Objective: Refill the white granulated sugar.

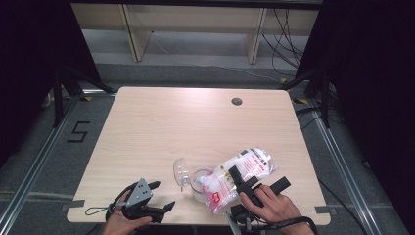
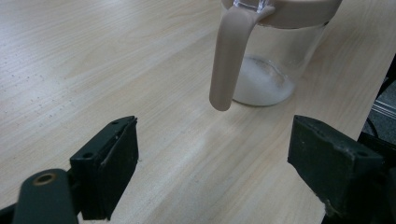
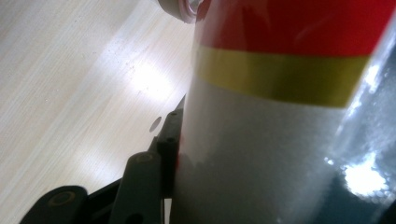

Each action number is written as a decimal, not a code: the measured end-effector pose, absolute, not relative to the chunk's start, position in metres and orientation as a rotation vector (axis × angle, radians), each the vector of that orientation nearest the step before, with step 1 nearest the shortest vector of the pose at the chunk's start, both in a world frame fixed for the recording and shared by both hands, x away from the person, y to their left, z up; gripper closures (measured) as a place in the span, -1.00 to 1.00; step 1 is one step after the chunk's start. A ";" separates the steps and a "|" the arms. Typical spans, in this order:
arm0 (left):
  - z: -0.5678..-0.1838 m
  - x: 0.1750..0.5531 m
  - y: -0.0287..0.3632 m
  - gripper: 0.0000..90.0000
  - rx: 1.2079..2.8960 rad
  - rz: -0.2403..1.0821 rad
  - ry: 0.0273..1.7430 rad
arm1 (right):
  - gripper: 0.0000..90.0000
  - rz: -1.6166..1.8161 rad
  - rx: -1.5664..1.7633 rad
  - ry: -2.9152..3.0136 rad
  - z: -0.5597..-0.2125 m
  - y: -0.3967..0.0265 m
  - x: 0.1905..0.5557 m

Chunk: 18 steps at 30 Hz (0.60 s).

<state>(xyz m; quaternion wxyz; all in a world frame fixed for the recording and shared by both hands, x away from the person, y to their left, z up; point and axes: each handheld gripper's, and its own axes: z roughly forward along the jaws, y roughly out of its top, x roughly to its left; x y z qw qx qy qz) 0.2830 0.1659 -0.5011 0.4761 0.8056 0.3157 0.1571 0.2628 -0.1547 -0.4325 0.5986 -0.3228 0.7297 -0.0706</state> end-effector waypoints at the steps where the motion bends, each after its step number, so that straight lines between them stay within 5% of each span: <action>1: -0.501 0.283 0.166 -0.65 1.969 0.384 0.770 | 0.35 -0.160 -0.746 1.691 -0.432 -0.155 0.263; 18: -0.501 0.282 0.166 -0.65 1.953 0.377 0.804 | 0.38 -0.159 -0.732 1.694 -0.429 -0.161 0.263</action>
